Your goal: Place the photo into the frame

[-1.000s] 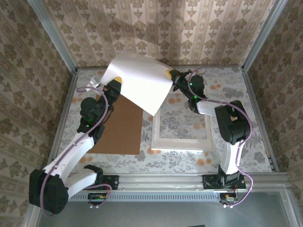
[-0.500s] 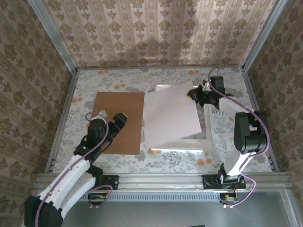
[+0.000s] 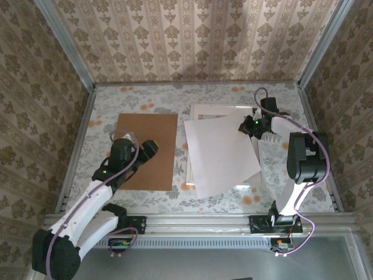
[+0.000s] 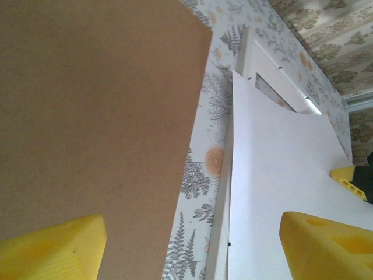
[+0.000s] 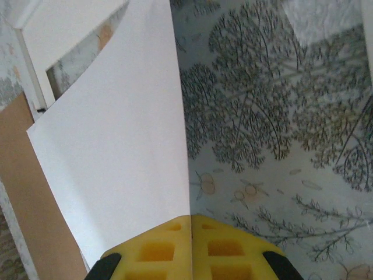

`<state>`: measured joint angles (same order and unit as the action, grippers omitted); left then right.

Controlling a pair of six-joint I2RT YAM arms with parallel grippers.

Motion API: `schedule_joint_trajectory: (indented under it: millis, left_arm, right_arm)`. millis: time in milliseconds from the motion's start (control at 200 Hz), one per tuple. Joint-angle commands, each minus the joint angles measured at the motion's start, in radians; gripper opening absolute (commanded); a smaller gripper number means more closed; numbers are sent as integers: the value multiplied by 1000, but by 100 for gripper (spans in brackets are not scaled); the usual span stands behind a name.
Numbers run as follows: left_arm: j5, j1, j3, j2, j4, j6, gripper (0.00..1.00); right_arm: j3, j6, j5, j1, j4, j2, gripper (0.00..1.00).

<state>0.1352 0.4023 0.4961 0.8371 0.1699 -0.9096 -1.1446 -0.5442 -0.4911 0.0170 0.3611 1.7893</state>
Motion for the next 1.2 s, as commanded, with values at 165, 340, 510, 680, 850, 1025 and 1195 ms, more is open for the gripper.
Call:
schedule_joint_trajectory:
  millis: [165,340,510,680,850,1025,1195]
  left_arm:
    - [27,-8,53,56,-67,61,78]
    - [32,-8,67,93,-91,64,77]
    - [43,-7,82,112,-98,63,77]
    - [37,-8,79,111,-101,66,77]
    - [37,-8,79,115,-108,67,77]
    - [45,-7,90,133,-111,74,77]
    - [45,-7,87,134,-115,70,77]
  right_arm:
    - [62,30,-15,0,-166,-164,0]
    - [116,-66,-6,7,-283,-185,0]
    - [130,-225,-5,19,-422,-130,0]
    - [88,-197,18,17,-372,-68,0]
    - [85,-150,75,17,-314,-76,0]
    - [58,-109,106,18,-265,-66,0]
    - [28,-64,122,27,-194,-59,0]
